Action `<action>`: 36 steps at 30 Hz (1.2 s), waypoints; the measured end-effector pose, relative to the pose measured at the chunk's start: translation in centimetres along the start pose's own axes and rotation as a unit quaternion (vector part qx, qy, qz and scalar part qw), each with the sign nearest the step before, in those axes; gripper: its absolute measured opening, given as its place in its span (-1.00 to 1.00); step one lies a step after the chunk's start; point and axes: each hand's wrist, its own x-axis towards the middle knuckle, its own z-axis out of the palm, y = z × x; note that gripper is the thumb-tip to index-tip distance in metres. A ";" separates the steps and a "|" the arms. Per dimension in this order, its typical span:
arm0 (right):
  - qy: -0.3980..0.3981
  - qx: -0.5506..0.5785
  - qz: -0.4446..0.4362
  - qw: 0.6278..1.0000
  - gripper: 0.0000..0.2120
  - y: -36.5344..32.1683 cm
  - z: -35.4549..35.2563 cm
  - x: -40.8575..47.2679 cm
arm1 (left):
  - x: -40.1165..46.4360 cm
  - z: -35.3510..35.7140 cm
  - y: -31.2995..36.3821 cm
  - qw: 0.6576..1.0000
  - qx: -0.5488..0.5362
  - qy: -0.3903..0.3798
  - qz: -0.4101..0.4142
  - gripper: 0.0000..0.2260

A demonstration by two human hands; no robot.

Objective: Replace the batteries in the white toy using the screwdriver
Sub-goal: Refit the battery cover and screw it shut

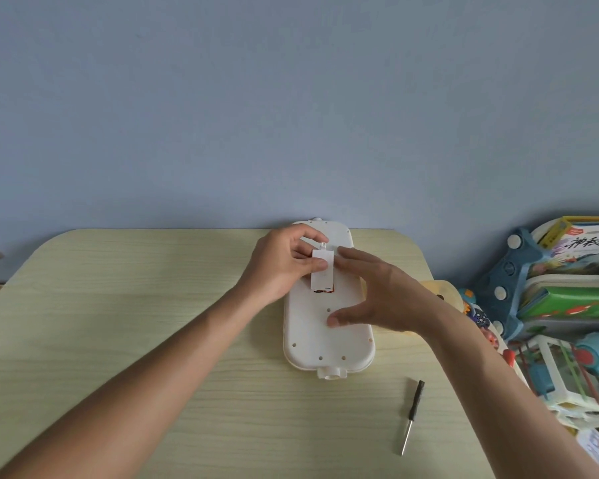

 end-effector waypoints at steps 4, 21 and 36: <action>-0.004 -0.008 -0.007 1.000 -0.03 -0.1 0.0 -0.1 | -0.1 0.4 0.1 1.000 0.012 0.002 0.005 -0.72; -0.006 -0.014 -0.003 1.000 0.00 0.0 0.1 -0.1 | -0.4 0.6 -0.5 1.000 0.008 0.008 0.010 -0.71; -0.010 -0.016 0.007 1.000 0.06 0.2 0.2 0.0 | -1.3 0.8 -0.8 0.973 0.195 0.021 0.122 -0.70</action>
